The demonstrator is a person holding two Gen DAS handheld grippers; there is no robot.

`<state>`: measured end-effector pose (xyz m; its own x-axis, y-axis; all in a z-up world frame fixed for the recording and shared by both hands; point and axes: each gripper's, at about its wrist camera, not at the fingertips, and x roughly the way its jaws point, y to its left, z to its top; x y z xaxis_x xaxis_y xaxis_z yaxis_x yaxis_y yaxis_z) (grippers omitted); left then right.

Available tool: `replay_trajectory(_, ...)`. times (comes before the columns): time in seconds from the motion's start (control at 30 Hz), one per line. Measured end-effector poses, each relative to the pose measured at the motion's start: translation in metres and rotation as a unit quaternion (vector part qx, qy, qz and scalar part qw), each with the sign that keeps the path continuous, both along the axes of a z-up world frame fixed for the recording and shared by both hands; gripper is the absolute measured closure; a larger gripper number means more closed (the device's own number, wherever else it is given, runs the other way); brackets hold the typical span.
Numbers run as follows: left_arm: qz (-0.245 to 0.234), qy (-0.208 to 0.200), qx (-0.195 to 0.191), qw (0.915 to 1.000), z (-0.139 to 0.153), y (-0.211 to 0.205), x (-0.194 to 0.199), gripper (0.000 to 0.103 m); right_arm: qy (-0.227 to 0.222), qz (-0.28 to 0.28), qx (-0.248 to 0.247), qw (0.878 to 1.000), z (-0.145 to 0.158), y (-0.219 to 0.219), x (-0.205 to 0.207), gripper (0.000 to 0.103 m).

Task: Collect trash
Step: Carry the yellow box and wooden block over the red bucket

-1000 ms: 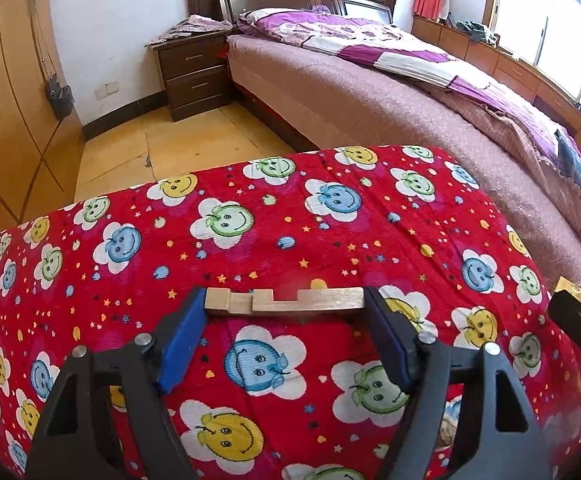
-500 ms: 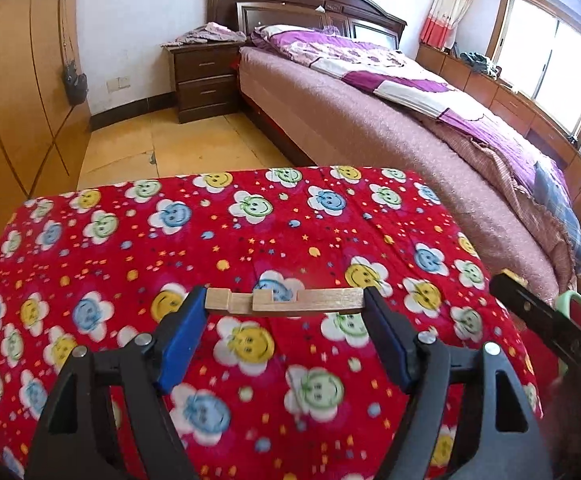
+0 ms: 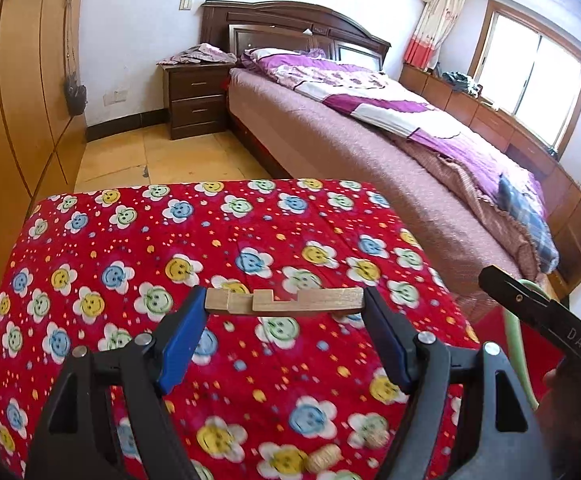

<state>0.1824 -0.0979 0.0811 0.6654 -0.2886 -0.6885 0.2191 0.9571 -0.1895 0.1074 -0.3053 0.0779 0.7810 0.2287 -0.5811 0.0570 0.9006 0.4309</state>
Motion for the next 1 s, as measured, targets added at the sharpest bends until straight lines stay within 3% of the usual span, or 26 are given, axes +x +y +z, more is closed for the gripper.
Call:
replay_trajectory(0.5, -0.029, -0.011, -0.027, 0.9991, 0.024, -0.015, -0.054, 0.026, -0.026, -0.013, 0.015, 0.999, 0.027, -0.018, -0.070, 0.059)
replay_trajectory(1.0, -0.064, -0.017, -0.036, 0.9971, 0.032, -0.046, -0.081, 0.026, -0.046, -0.051, 0.016, 0.997, 0.037, -0.055, -0.123, 0.059)
